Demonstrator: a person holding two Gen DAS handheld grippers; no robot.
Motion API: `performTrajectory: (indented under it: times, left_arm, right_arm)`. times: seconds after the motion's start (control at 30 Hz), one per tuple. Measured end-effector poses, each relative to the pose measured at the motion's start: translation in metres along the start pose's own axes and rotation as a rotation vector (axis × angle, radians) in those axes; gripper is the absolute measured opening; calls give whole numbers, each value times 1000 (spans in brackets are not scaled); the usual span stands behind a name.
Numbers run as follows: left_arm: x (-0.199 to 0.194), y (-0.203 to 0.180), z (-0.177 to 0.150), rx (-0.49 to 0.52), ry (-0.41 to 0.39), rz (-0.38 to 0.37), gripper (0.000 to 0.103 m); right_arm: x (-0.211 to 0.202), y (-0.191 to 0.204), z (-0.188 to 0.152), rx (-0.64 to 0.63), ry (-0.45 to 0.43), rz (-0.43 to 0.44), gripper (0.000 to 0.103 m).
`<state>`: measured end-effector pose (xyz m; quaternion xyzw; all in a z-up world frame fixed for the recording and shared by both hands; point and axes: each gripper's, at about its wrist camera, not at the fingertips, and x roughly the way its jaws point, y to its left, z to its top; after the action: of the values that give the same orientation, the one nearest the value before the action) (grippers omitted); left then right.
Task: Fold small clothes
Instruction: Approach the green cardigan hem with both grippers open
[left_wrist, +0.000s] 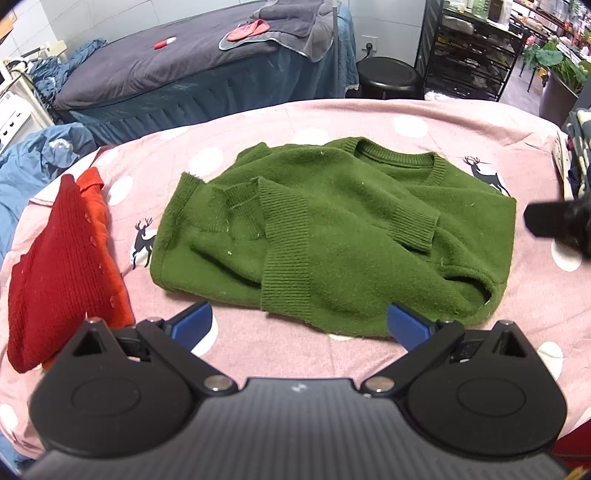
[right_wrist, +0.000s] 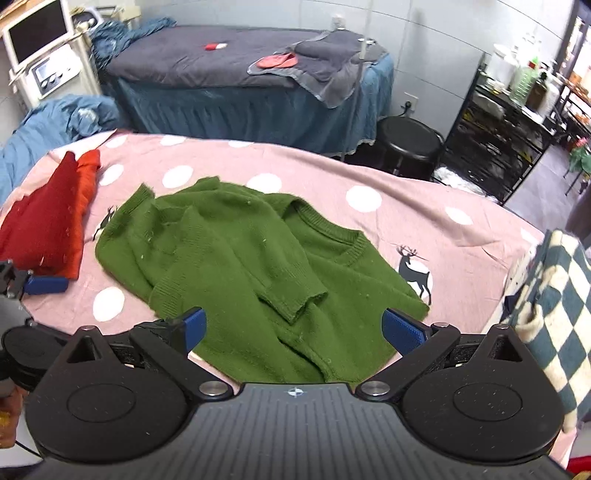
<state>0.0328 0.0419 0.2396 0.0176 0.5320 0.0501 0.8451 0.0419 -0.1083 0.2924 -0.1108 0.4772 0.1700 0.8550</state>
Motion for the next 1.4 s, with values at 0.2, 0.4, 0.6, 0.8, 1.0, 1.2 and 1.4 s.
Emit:
performTrajectory:
  times: [0.2,0.4,0.6,0.8,1.0,1.2,1.4]
  left_arm:
    - [0,9,-6,-44,-1,2,103]
    - [10,23,-4,-68,19,15,103]
    - [20,18,2,-61,35,6,103]
    - [30,12,7,-38,55,2,103]
    - [40,13,12,-39,78,6,103]
    - [52,15,16,-39,104,12,103]
    - [62,18,18,-51,102,19,103]
  right_arm:
    - [4,2,-9,70,0,65,103]
    - [11,-1,-17,137,-15,96,103]
    - [20,-3,-18,146,8,84,103]
    - [31,-8,-15,157,37,75,103]
    - [42,-11,-11,152,62,80,103]
    - [54,-12,-8,148,84,80,103]
    - [64,-14,-6,148,98,80,103]
